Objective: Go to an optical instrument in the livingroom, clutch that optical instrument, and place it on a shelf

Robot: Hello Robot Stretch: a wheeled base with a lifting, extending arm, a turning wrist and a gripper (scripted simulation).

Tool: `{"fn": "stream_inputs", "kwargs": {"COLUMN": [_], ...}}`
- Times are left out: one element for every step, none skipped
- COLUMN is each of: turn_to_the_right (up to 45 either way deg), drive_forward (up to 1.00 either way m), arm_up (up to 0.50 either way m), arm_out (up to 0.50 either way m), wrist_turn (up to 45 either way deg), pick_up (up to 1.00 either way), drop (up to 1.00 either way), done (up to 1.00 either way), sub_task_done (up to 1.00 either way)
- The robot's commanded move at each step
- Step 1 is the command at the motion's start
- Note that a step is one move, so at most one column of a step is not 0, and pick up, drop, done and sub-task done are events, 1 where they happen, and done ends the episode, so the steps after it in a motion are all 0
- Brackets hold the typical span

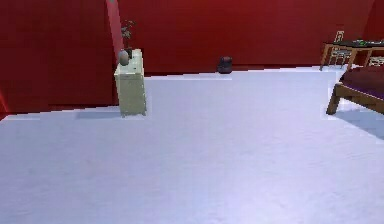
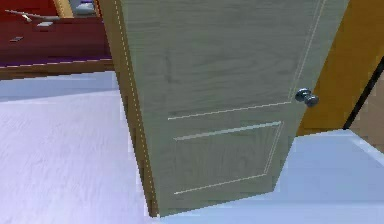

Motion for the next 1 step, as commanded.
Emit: {"fn": "stream_inputs", "kwargs": {"turn_to_the_right": [0.0], "drive_forward": [0.35], "arm_up": [0.0], "arm_out": [0.0], "wrist_turn": [0.0], "pick_up": [0.0], "drop": [0.0], "done": [0.0], "sub_task_done": [0.0]}}
